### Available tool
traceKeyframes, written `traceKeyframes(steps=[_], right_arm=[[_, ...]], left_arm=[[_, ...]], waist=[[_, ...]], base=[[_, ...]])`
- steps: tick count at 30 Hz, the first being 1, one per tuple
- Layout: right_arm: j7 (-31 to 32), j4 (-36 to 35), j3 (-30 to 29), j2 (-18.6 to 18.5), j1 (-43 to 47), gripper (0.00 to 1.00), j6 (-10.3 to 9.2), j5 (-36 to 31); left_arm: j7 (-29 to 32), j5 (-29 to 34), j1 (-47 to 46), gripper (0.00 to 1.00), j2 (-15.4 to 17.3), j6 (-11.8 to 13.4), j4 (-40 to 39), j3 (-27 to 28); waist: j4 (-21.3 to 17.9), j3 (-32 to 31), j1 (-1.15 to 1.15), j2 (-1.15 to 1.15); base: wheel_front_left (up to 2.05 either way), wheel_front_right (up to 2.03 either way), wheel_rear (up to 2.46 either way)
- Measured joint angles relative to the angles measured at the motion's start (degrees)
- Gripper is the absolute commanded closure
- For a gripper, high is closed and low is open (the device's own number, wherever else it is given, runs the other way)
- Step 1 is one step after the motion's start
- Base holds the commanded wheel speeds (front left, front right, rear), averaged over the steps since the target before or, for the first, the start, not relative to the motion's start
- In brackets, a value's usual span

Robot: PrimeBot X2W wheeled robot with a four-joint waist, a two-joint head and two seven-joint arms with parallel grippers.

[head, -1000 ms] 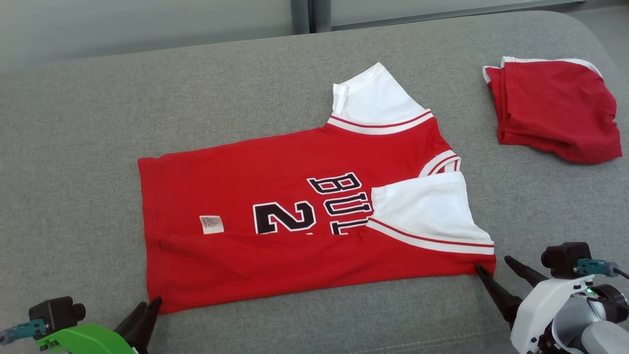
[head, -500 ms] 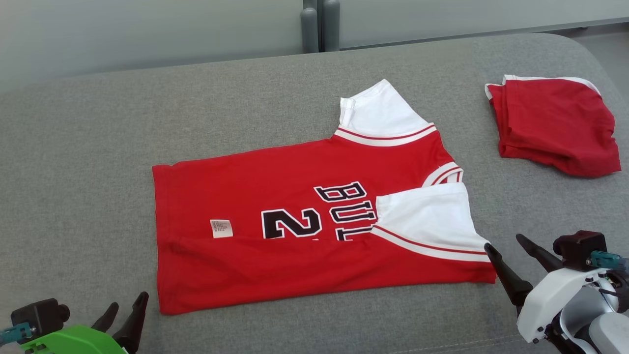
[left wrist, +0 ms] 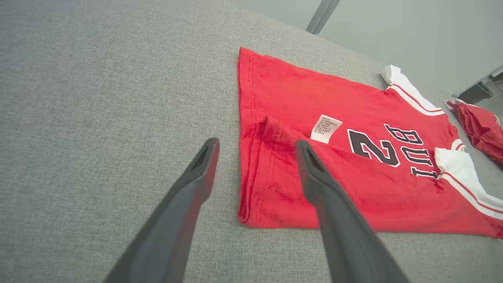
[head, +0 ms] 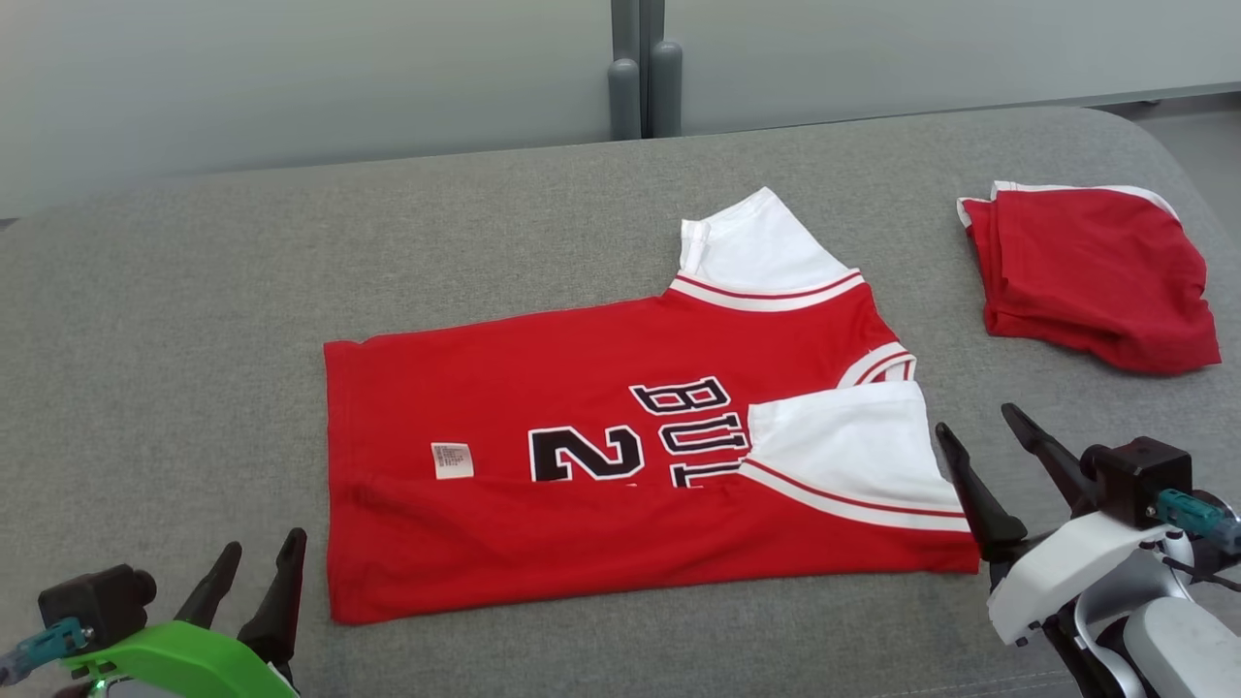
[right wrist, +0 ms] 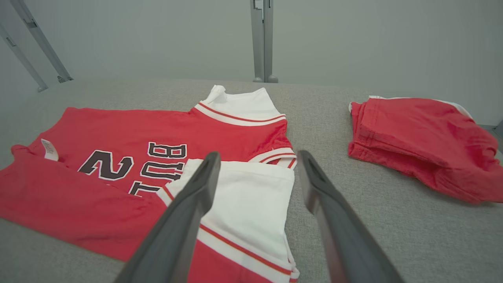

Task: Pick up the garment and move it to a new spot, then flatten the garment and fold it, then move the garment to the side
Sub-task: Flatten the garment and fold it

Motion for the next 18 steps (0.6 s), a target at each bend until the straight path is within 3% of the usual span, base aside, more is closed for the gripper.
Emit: traceKeyframes(steps=[7, 18], right_arm=[[-1.7, 2.5, 1.0, 1.0, -0.2, 0.00, -0.02, -1.0], [-2.2, 4.3, 2.3, 1.6, -5.8, 0.00, 0.08, -3.4]], left_arm=[[-3.0, 1.5, -1.8, 0.00, -1.9, -1.5, 0.2, -1.6], [-4.2, 2.8, -5.3, 0.00, -1.7, -2.4, 1.8, -2.6]], waist=[[0.8, -0.9, 0.00, 0.00], [1.3, 1.1, 0.00, 0.00]], base=[[0.00, 0.00, 0.00], [0.00, 0.00, 0.00]])
